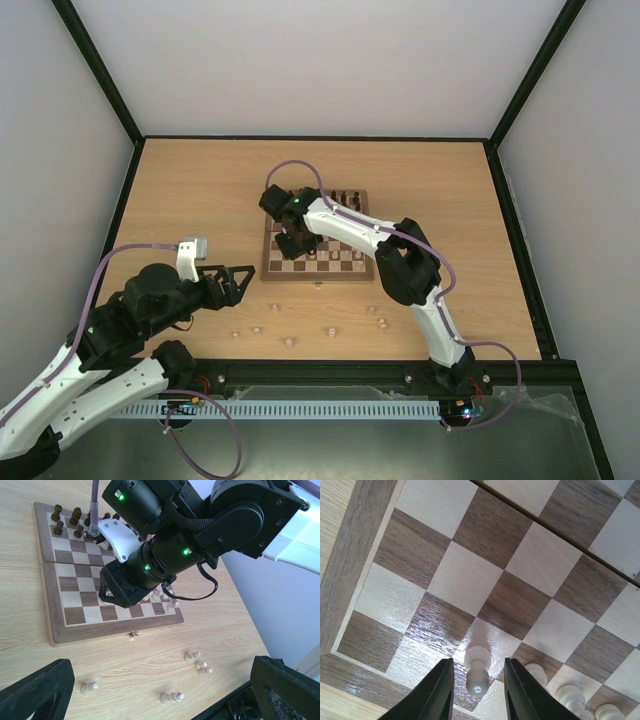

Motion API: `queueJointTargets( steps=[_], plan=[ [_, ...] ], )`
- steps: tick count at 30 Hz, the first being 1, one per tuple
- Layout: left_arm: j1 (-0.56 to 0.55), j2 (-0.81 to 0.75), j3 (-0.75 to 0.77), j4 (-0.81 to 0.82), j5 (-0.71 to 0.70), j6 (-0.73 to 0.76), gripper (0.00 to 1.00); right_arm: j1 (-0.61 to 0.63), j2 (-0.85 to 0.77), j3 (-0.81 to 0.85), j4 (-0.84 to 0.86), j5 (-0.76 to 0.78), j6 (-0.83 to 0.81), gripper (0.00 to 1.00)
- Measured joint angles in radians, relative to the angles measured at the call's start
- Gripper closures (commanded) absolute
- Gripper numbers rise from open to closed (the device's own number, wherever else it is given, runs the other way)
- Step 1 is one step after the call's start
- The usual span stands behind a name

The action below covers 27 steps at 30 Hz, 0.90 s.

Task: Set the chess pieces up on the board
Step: Place the chess piece on the chessboard, then pick up the chess piece at the center of the board.

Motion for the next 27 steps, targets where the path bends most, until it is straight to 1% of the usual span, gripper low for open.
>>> queueJointTargets(
  steps=[2, 7, 12, 13, 16, 17, 18, 22, 27],
  plan=[
    [0.0, 0.0, 0.0, 0.0, 0.0, 0.0, 0.01, 0.0, 0.0, 0.004, 0.0, 0.002, -0.001, 0.66],
    [0.0, 0.002, 0.0, 0.0, -0.01, 0.0, 0.01, 0.0, -0.017, 0.007, 0.001, 0.005, 0.004, 0.51],
    [0.0, 0.01, 0.0, 0.0, -0.024, -0.006, 0.0, 0.0, -0.137, -0.021, 0.006, 0.016, -0.004, 0.36],
    [0.0, 0.01, 0.0, -0.001, -0.029, -0.011, 0.0, 0.0, -0.162, -0.021, 0.006, 0.019, -0.005, 0.31],
    [0.0, 0.001, 0.0, -0.013, -0.047, -0.031, 0.0, -0.001, -0.269, -0.036, 0.023, 0.019, -0.011, 0.13],
    [0.0, -0.006, -0.001, -0.016, -0.051, -0.038, 0.0, -0.001, -0.3, -0.045, 0.028, 0.019, -0.007, 0.05],
    [0.0, -0.014, -0.002, -0.019, -0.054, -0.044, 0.01, -0.001, -0.333, -0.058, 0.037, 0.014, -0.016, 0.01],
    [0.0, -0.048, -0.015, -0.024, -0.064, -0.069, 0.0, -0.001, -0.441, -0.116, 0.052, 0.002, -0.018, 0.01],
    [0.0, -0.061, -0.05, -0.023, -0.071, -0.093, 0.0, -0.001, -0.505, -0.188, 0.069, -0.018, -0.013, 0.01]
  ],
)
